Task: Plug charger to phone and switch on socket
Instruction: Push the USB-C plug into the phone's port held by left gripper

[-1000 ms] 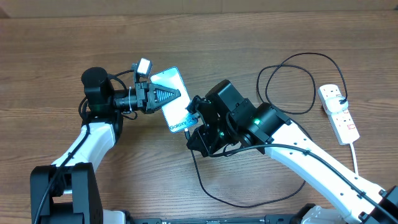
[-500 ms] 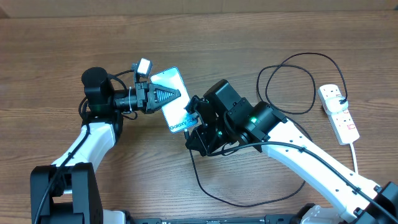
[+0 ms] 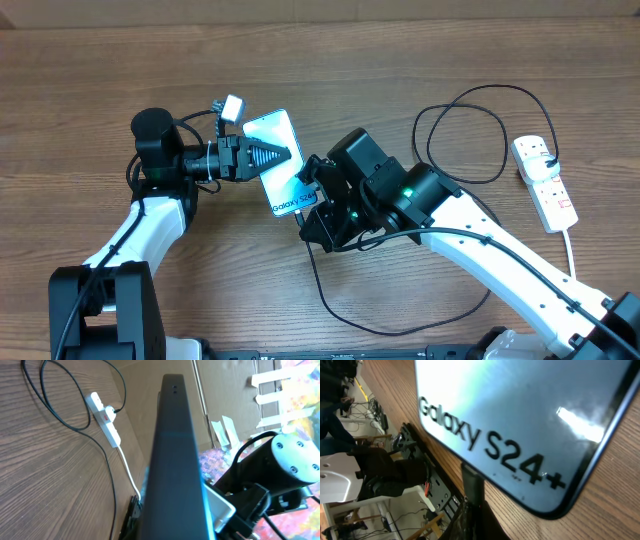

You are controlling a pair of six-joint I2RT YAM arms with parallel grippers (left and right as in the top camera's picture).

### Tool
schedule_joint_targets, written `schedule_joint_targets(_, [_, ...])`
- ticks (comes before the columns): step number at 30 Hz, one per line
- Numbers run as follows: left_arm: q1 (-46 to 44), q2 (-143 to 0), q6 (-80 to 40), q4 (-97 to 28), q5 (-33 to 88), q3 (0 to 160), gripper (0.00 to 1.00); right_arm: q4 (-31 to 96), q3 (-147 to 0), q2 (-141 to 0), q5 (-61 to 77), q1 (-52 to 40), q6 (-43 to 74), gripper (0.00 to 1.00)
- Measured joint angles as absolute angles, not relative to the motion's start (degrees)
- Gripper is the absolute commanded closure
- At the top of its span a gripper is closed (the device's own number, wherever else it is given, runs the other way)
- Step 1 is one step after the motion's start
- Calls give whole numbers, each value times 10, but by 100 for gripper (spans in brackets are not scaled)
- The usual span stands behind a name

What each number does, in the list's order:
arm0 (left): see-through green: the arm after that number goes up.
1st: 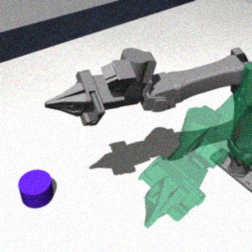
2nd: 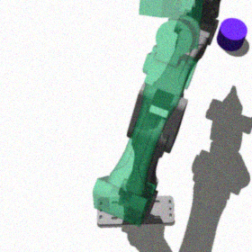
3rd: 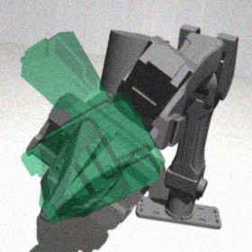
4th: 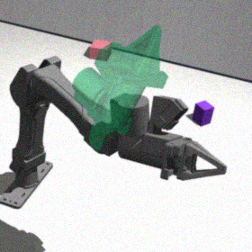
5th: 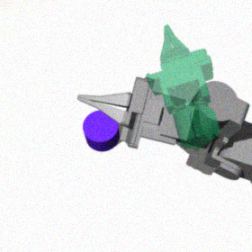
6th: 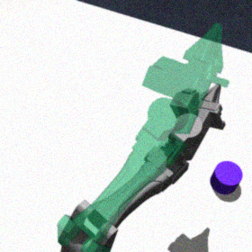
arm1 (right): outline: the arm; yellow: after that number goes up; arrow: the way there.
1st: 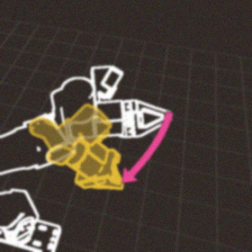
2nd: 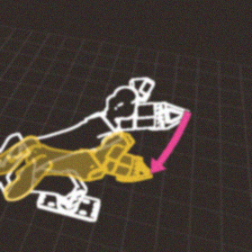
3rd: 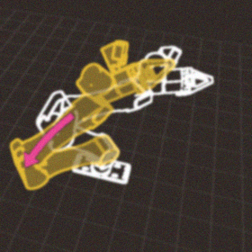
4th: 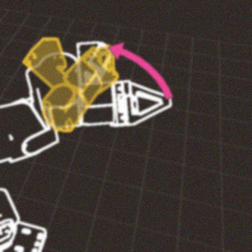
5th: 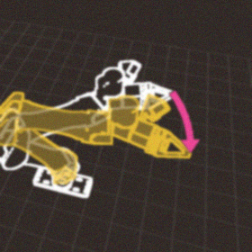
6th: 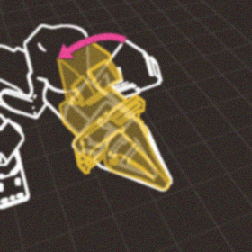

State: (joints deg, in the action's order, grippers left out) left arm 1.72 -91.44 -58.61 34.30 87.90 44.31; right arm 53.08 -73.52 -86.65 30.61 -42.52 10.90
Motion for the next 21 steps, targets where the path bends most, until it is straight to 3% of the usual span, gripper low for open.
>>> schedule_joint_targets(6, [11,-914,-574,343,878,446,96,537,-744,-867,290,-425,105,96])
schedule_joint_targets(12, [7,-914,-568,344,880,447,96,540,-757,-867,279,-425,102,81])
schedule_joint_targets(21, [0,-914,-568,342,828,447,96,582,-771,-867,274,-424,102,32])
